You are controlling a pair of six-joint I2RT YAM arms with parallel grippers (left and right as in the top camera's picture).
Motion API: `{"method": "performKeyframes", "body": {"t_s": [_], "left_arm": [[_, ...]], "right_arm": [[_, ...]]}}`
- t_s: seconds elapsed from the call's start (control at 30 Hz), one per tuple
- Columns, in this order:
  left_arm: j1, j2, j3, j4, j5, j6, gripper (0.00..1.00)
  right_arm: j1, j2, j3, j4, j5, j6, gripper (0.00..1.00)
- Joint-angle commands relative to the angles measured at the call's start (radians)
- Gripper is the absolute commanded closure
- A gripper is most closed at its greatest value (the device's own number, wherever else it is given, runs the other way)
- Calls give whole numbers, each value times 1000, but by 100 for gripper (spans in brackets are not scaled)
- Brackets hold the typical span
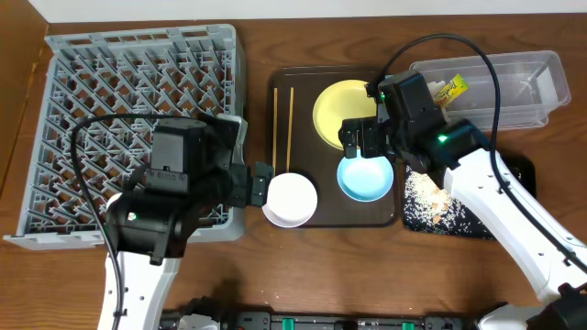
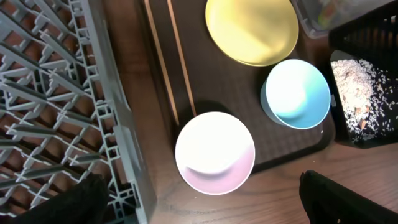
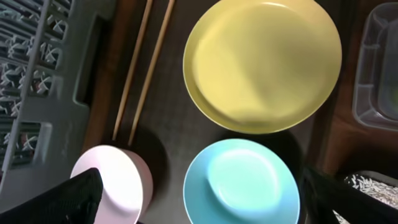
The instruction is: Sort waste into correct bins and load items into the dishwasher
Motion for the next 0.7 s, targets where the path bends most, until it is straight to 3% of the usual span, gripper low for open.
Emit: {"method": "performKeyframes", "body": {"t_s": [0.0,0.17,0.43,0.67], "left_arm": [[-4,17,19,0,-12,10,2],[-4,26,19,0,-12,10,2],[-4,26,19,0,-12,10,2],[-4,26,19,0,-12,10,2]], "right_arm": [[0,-21,5,-24,60,-61,1],[-10,-88,1,-99,144,-143,1],[-41,-478,-32,-106,230,-269,1],[-289,-828,-192,-92,211,-280,1]]}}
